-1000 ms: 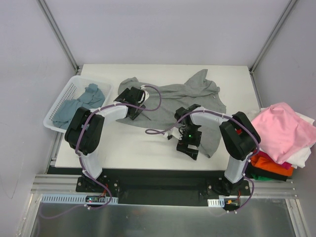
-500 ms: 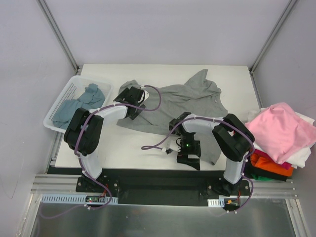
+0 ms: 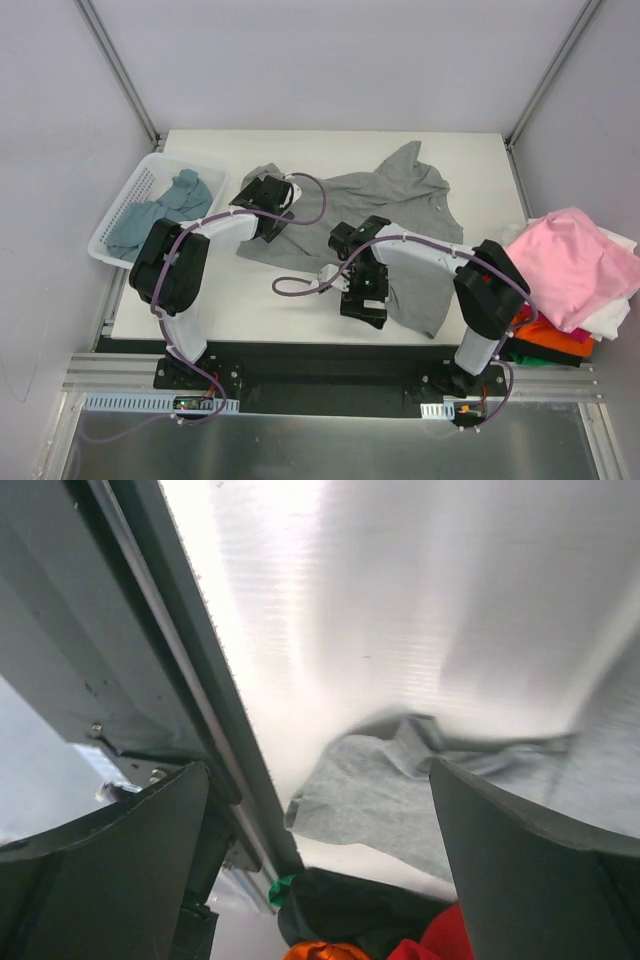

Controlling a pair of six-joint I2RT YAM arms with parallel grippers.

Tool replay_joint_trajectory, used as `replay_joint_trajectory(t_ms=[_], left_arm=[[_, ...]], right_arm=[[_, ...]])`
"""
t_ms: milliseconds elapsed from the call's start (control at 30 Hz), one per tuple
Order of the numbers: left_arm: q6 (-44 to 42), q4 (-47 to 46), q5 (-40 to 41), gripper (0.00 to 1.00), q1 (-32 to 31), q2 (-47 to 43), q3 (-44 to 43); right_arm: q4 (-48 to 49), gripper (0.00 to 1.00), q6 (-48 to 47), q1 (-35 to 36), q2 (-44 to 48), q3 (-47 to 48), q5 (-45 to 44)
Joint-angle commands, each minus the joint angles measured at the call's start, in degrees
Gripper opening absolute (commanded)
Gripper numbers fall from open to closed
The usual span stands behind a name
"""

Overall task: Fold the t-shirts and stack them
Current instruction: Flatten out the tshirt

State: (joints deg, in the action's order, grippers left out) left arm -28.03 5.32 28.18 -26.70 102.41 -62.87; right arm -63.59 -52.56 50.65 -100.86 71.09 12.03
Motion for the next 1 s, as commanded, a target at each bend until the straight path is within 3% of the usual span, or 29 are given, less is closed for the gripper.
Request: replay_joint_trajectory(t_ms=[0, 167, 367, 633, 967], left_arm=[[-0.2, 0.4, 1.3, 0.99, -0.5, 0.5, -2.3], [1.0, 0.3, -0.7, 0.99, -0.5, 1.3, -4.7], [1.0, 0.0, -1.2, 0.99, -0.1, 3.8, -9.4], [-1.6, -0.6, 0.2, 0.99, 2.1, 7.9, -16.1], [-1.5, -0.7, -0.8, 0.99, 1.9, 2.6, -9.3]], right_arm=[[1.7, 0.96, 3.5, 0.1, 5.1, 2.4, -5.0], [10.5, 0.97, 7.7, -2.7, 8.5, -0.5, -18.0], [25.0, 0.97, 9.5, -13.1, 8.9, -0.3, -27.1], [34.6, 0.97, 9.2, -22.8, -3.2, 9.9, -29.8], [35.1, 0.97, 8.5, -24.5, -13.0, 18.2, -30.0]])
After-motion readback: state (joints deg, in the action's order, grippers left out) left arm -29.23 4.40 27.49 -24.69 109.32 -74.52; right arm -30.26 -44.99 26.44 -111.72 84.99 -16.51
